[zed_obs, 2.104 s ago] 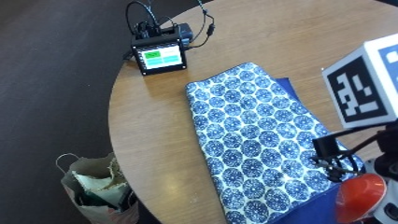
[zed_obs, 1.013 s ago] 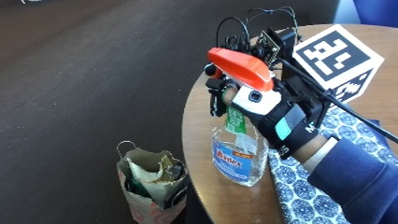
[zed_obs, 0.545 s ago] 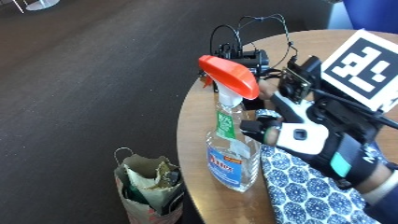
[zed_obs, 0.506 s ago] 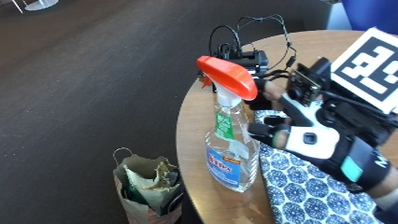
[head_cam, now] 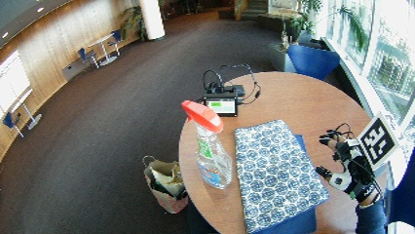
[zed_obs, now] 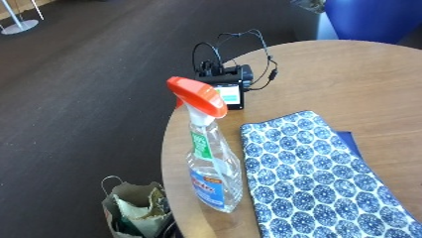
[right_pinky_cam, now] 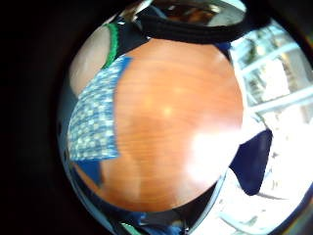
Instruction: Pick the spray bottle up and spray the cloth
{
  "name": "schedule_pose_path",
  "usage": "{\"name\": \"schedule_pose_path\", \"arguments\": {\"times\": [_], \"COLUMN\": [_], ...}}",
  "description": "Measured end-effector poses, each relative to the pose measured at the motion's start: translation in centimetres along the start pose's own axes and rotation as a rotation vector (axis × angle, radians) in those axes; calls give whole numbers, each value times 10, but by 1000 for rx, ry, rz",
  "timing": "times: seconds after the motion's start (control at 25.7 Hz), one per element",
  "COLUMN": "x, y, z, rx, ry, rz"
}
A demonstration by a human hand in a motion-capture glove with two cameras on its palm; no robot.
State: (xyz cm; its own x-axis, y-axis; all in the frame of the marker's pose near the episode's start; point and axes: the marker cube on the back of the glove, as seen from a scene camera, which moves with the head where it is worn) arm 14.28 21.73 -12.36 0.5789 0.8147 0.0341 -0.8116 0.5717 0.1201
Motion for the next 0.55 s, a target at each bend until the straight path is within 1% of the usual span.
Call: {"name": "schedule_pose_path", "arguments": {"times": [0.08,0.16,0.27,0.35,0.43,0.55], "x": [30,52,71,74,71,68], "y": [8,13,14,9,1,-5], "z": [9,23,46,53,50,49], "rx": [77,190,406,497,543,546], "ry": [123,140,14,-75,-114,-134], "rz": [111,172,194,181,169,169]}}
